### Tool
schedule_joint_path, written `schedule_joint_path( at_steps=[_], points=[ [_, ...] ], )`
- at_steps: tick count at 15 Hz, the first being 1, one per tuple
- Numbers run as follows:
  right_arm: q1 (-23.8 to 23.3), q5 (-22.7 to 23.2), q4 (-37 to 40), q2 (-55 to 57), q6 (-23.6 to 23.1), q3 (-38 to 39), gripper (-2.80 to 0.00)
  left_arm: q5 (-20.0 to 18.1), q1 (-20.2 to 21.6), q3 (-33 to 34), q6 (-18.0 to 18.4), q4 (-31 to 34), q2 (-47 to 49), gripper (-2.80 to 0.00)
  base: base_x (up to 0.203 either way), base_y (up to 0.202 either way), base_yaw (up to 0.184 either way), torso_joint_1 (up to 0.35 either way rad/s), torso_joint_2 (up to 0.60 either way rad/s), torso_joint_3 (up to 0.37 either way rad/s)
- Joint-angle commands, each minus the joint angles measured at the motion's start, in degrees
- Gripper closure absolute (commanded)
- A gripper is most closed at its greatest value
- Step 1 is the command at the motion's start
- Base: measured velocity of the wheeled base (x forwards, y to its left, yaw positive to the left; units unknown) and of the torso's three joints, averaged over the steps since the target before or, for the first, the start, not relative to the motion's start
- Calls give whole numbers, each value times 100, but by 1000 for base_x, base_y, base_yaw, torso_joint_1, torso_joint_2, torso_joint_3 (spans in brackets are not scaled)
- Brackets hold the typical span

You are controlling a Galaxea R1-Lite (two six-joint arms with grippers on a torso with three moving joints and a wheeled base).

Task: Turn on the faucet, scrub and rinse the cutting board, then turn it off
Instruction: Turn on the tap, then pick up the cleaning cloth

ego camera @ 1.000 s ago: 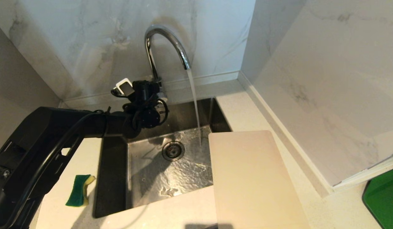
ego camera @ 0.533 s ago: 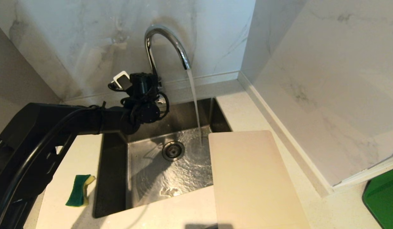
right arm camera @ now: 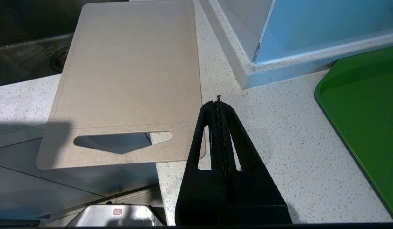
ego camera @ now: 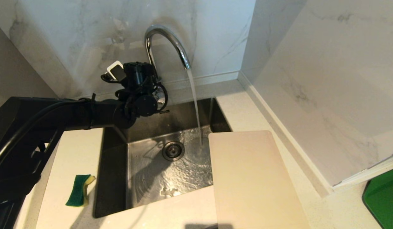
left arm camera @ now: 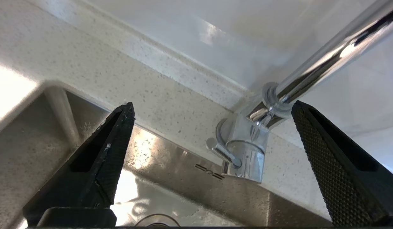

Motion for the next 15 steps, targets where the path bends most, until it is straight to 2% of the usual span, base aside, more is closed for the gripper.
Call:
schedule_joint_path(
  at_steps=[1, 3, 6, 9, 11, 12, 15],
  points=[
    [0, 0, -2, 0, -2, 0, 0, 4, 1, 214, 10, 48, -306, -280, 0, 0, 0, 0, 0, 0],
    [0, 0, -2, 0, -2, 0, 0, -37, 5, 435, 199, 95, -612, -280, 0, 0, 0, 0, 0, 0],
    [0, 0, -2, 0, -2, 0, 0, -290, 28, 839, 728, 108, -1166, -280, 0, 0, 0, 0, 0, 0],
    [0, 0, -2, 0, -2, 0, 0, -808, 167, 1515, 1034, 150, -1851, -280, 0, 0, 0, 0, 0, 0],
    [0, 0, -2, 0, -2, 0, 0, -1204, 256, 1858, 1058, 592, -2321, -280, 0, 0, 0, 0, 0, 0],
    [0, 0, -2, 0, -2, 0, 0, -1398, 308, 1998, 1063, 1002, -2578, 0, 0, 0, 0, 0, 0, 0],
    [0, 0, -2, 0, -2, 0, 0, -2228, 396, 2058, 1104, 2339, -3201, 0, 0, 0, 0, 0, 0, 0]
  ],
)
